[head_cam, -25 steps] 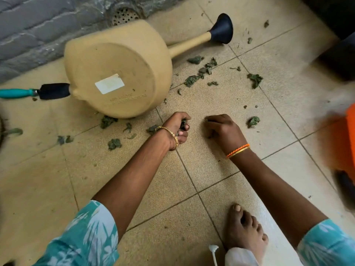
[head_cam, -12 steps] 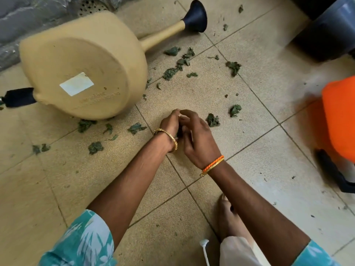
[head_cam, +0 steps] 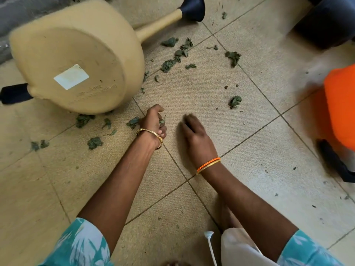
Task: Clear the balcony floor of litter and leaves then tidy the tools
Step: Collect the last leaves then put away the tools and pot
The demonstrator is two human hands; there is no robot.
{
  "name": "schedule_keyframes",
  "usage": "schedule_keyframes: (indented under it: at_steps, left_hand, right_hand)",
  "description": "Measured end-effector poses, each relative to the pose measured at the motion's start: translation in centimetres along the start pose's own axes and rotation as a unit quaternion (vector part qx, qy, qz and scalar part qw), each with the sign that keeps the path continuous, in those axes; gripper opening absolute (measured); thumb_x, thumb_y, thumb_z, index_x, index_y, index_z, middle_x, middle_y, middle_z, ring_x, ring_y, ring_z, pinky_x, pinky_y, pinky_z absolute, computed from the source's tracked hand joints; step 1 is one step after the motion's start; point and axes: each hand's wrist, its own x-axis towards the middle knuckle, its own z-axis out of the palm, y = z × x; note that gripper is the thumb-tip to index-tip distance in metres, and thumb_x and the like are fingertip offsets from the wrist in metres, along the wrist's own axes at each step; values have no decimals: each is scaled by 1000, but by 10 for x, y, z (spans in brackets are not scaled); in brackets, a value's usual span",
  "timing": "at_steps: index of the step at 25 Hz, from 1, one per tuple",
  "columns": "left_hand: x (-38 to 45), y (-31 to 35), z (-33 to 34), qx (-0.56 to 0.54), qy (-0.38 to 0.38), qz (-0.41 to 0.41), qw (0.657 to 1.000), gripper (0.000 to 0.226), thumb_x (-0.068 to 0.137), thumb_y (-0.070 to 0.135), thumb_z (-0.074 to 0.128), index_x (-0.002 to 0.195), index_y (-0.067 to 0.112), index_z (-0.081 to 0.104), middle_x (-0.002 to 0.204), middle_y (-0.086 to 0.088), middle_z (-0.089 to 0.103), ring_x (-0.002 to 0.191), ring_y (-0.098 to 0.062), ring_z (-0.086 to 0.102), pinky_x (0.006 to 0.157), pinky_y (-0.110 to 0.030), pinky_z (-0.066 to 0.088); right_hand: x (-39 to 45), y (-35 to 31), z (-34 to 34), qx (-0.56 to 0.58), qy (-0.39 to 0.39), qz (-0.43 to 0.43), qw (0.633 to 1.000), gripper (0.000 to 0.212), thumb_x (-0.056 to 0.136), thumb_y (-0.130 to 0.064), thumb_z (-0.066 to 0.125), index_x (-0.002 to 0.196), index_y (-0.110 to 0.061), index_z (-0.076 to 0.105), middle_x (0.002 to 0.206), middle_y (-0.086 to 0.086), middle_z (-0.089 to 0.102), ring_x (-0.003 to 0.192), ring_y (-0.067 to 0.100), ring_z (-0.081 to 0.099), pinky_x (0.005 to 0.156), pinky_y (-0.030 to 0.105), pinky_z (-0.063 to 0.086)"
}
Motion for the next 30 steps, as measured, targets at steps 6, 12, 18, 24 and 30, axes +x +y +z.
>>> schedule_keyframes:
  at_steps: [6,12,18,24,30]
  left_hand:
    - [-2,-2,-6,-6,-117,-11,993,40,83,-11,52,62,18,34,52,4,33,31,-2,26,33,-12,20]
    - [-12,-3,9,-20,-228,-22,973,20,96,9,45,78,12,51,59,3,53,31,0,33,31,-11,26]
    - [-22,-18,37,153,-158,22,975,54,93,50,49,48,20,50,45,3,43,30,-7,33,34,-12,23]
    - [-17,-11,51,94,-128,12,987,46,89,31,57,52,19,34,38,7,32,32,-7,34,33,-11,17]
    - [-16,-5,58,38,-149,-53,987,44,92,24,53,55,20,29,37,8,30,28,-5,25,31,-9,13]
  right_hand:
    - [8,3,-22,62,32,-19,997,26,70,4,56,90,0,72,95,13,71,89,31,67,76,33,54]
    - [28,-17,-51,308,111,161,931,13,80,4,66,86,-6,72,89,2,67,78,11,66,70,18,54]
    - [14,-14,-53,137,82,79,984,11,79,-4,62,86,-11,66,76,1,64,80,21,53,70,37,46]
    - [28,63,-73,39,86,166,982,38,79,-9,58,117,-5,60,128,17,52,119,35,44,101,38,34]
    - [18,87,-61,-41,81,3,996,18,77,9,62,92,3,69,102,19,67,91,39,61,72,44,55]
